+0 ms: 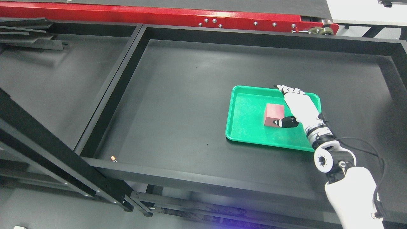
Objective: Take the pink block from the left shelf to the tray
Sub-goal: 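Reach the right hand over the pink block in the green tray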
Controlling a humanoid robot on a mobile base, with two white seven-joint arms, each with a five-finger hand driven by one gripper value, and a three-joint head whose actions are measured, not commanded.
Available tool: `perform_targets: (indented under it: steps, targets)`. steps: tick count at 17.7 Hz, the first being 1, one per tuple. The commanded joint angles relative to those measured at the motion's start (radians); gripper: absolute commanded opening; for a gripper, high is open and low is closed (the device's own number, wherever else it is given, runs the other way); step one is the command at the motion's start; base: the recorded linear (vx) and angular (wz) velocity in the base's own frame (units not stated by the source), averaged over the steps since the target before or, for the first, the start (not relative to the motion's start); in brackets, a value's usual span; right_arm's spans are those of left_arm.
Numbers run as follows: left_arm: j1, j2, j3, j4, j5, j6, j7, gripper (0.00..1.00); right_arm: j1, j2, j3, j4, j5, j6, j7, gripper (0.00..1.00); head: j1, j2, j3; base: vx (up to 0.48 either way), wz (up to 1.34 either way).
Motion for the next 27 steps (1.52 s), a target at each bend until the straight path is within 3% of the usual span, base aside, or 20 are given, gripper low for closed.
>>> perform_targets:
  steps: [1,20,27]
  targets:
    - [0.0,0.017,0.0,-0.018,0.0,-0.001,0.0,1.0,-0.069,-0.007,0.042,0.085,0.018,-0.001,0.01,0.95,0.0,0.0,0.0,0.061,0.0]
    - [0.0,0.017,0.0,-0.018,0.0,-0.001,0.0,1.0,-0.143,0.033,0.068,0.197,0.021,0.006,0.007,0.93,0.0,0.0,0.0,0.039,0.0]
    - [0.0,0.017,0.0,-0.018,0.0,-0.001,0.0,1.0,-0.13,0.033,0.062,0.197,0.019,0.005,0.001,0.58,0.0,0.0,0.0,0.018,0.0]
